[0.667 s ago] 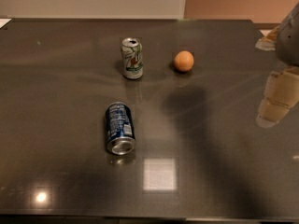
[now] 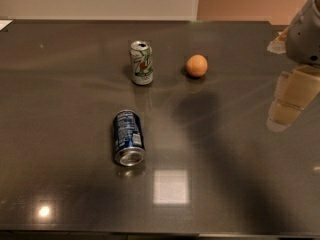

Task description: Place pepsi can upright

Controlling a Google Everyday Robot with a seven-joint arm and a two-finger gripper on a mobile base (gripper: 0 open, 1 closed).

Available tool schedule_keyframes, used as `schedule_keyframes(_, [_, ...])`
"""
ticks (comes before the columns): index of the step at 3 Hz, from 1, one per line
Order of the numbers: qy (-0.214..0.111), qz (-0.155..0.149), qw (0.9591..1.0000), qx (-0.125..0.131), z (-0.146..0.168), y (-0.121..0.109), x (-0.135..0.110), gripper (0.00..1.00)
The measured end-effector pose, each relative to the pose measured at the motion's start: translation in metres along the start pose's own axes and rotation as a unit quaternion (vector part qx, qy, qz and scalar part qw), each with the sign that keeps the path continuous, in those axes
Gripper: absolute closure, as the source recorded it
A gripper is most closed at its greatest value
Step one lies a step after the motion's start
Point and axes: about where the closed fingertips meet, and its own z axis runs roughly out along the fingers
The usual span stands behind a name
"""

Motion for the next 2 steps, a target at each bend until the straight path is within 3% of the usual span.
schedule_keyframes(1, [-0.012,0.039,0.9982,-0.043,0.008,-0.009,-0.03,0.0])
schedule_keyframes(2, [-0.029,0.085,0.9933,-0.073,0.013,-0.019,-0.072,0.0])
